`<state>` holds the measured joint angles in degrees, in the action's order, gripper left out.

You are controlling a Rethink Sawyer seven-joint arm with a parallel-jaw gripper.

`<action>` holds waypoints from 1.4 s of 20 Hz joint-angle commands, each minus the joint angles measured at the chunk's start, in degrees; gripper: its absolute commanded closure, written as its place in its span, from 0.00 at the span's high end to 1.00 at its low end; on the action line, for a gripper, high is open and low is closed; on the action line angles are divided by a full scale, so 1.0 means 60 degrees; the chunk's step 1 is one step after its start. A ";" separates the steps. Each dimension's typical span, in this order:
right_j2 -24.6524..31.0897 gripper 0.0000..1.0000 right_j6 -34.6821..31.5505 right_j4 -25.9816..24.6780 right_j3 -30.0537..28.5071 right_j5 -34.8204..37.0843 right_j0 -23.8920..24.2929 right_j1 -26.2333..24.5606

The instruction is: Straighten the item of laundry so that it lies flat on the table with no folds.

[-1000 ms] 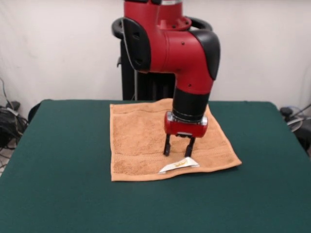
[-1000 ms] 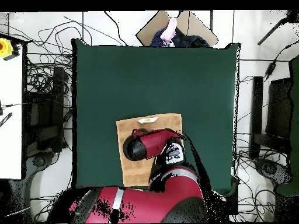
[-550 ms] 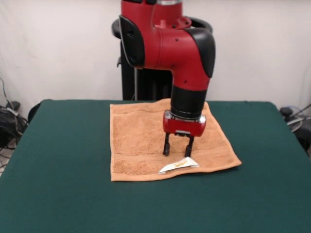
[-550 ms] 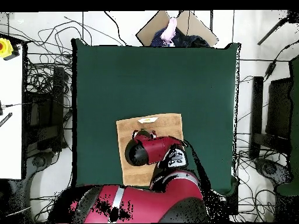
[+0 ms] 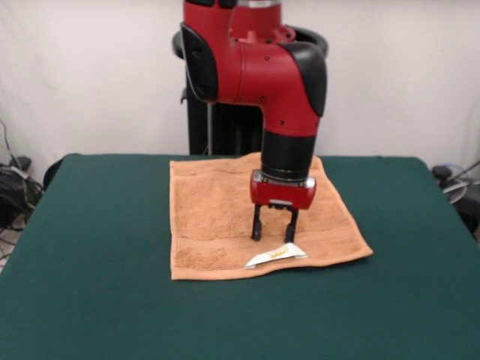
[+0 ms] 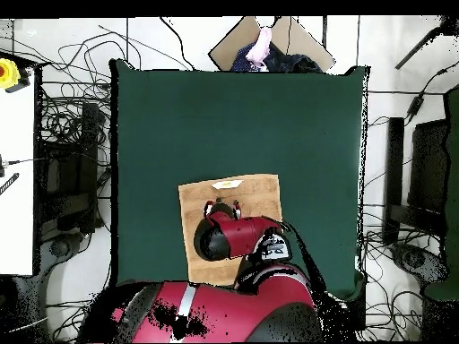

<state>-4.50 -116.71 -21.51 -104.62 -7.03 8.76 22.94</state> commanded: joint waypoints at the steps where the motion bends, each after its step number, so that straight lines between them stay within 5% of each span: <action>1: 0.0333 1.00 -0.1588 0.0861 0.1177 -0.0691 0.0393 -0.0748; 28: 0.1240 1.00 -0.0611 0.0499 0.2130 0.0956 0.1256 -0.0648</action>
<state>-1.65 -116.71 -21.52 -104.72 -5.07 12.22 23.54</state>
